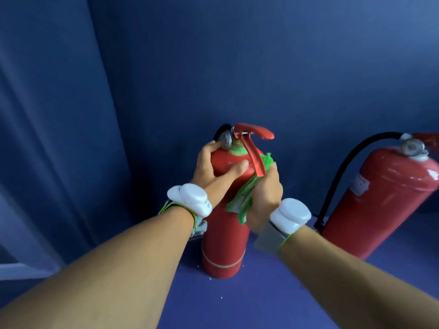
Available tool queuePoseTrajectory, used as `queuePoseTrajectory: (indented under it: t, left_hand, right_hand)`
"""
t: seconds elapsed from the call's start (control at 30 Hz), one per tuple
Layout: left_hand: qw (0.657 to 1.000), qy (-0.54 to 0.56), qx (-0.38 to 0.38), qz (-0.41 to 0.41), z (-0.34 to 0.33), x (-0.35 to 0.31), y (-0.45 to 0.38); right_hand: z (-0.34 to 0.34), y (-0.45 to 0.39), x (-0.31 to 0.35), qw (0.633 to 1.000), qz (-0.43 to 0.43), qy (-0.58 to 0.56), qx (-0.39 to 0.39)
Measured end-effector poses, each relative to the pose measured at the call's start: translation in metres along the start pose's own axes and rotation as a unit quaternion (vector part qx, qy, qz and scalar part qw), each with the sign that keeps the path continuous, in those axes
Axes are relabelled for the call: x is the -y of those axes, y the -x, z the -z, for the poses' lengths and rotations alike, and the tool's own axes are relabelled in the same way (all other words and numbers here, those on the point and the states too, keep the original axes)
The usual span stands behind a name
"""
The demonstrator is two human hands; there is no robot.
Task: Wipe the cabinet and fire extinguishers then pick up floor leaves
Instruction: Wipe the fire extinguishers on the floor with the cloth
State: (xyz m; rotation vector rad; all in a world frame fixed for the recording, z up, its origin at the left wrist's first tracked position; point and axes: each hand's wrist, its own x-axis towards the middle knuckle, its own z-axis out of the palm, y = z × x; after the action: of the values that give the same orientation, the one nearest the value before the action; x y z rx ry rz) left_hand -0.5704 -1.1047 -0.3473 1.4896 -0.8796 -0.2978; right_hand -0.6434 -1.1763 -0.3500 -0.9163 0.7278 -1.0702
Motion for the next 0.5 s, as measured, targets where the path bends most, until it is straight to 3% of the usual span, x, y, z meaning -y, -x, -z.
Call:
queuePoseTrajectory:
  t: [0.1,0.23,0.4,0.5]
  left_hand:
    - [0.999,0.037,0.027,0.004,0.005,0.011,-0.003]
    - [0.999,0.046,-0.002,-0.017,0.001,0.018,-0.004]
    - [0.996,0.062,-0.045,-0.04,-0.01,0.024,0.001]
    - [0.995,0.087,-0.038,-0.014,-0.011,0.027,0.007]
  right_hand:
    - [0.003,-0.016,0.023,0.995,0.032,0.088,0.017]
    - [0.004,-0.036,0.032,0.986,0.047,0.111,0.116]
    - [0.012,-0.018,-0.005,0.974,0.187,0.113,0.065]
    - [0.018,0.004,-0.013,0.967,0.207,0.143,0.029]
